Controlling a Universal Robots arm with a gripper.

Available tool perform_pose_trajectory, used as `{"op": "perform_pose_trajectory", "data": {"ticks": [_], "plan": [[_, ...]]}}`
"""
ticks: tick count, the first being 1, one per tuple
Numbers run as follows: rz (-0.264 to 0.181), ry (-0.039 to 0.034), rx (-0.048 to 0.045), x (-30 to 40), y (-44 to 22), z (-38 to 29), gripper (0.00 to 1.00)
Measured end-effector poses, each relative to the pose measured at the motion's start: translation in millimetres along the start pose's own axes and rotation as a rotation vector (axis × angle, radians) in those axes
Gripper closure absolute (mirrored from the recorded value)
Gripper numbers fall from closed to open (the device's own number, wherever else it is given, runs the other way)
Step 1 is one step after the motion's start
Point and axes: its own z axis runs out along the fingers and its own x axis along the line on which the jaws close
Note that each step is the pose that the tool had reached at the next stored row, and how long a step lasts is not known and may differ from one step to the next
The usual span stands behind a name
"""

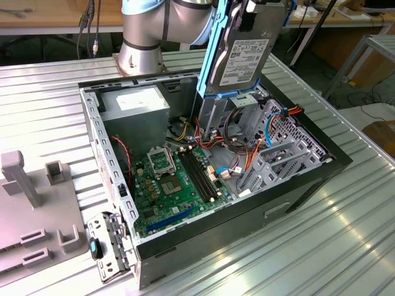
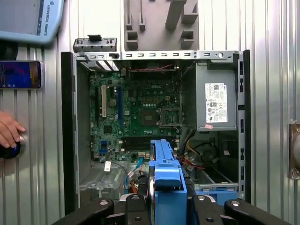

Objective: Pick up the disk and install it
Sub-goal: 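Insert the disk into the insertion slot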

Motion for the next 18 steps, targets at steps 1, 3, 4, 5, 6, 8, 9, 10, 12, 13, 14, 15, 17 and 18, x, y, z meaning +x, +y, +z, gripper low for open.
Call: {"op": "perform_pose_trajectory", "data": {"ticks": [1, 3, 4, 5, 6, 8, 9, 10, 12, 13, 14, 15, 17, 18], "plan": [[0.000, 0.0000, 0.0000, 0.8, -0.1, 0.0, 0.63], [0.000, 0.0001, 0.0000, 4.1, -1.0, 0.1, 0.63], [0.000, 0.0001, 0.0000, 7.9, -2.7, 0.2, 0.63], [0.000, 0.0002, 0.0000, 11.0, -3.7, 0.2, 0.63], [0.000, 0.0002, 0.0000, 13.4, -4.7, 0.2, 0.63], [0.000, 0.0001, 0.0000, 14.3, -5.8, 0.2, 0.63], [0.000, 0.0002, 0.0000, 14.5, -6.4, 0.2, 0.63], [0.000, 0.0002, 0.0000, 14.7, -7.2, 0.2, 0.63], [0.000, 0.0001, 0.0000, 16.1, -9.1, 0.3, 0.63], [0.000, 0.0004, 0.0001, 16.7, -9.6, 0.4, 0.63], [0.000, 0.0004, 0.0004, 19.2, -9.8, 0.6, 0.63], [0.000, 0.0003, 0.0009, 20.7, -9.9, 0.8, 0.63], [0.000, 0.0005, 0.0020, 24.4, -10.3, 1.1, 0.63], [0.000, 0.0005, 0.0020, 25.7, -10.4, 1.3, 0.63]]}}
